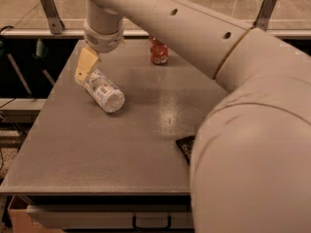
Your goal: Place blue plastic bottle upright
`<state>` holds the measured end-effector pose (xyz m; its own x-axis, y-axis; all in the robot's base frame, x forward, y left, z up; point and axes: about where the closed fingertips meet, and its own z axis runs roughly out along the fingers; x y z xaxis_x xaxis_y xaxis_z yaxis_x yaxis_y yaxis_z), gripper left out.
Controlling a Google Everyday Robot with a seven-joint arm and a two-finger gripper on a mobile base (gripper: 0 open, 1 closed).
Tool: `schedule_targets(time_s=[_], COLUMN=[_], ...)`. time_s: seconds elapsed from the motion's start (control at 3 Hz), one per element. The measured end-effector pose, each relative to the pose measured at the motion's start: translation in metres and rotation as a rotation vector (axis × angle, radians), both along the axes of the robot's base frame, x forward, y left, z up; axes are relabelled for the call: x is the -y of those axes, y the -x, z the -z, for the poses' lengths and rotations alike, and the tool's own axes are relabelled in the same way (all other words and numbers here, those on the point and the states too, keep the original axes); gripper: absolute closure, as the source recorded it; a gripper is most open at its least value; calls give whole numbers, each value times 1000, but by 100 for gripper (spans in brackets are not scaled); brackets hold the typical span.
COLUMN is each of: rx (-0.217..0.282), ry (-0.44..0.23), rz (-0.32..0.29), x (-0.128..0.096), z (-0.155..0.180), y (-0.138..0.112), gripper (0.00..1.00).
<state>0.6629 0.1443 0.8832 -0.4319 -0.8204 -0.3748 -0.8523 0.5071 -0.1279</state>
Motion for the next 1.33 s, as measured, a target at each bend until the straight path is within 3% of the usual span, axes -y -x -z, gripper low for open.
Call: schedule_targets(time_s=[0.33,0.67,1.0,1.33], rx=[-56,-100,-123,-111], ry=[-10,14,31,23], rz=[92,196,277,315], x=[-18,-28,-30,-30], z=[14,32,43,39], y=[0,4,7,6], gripper=[0,16,38,61])
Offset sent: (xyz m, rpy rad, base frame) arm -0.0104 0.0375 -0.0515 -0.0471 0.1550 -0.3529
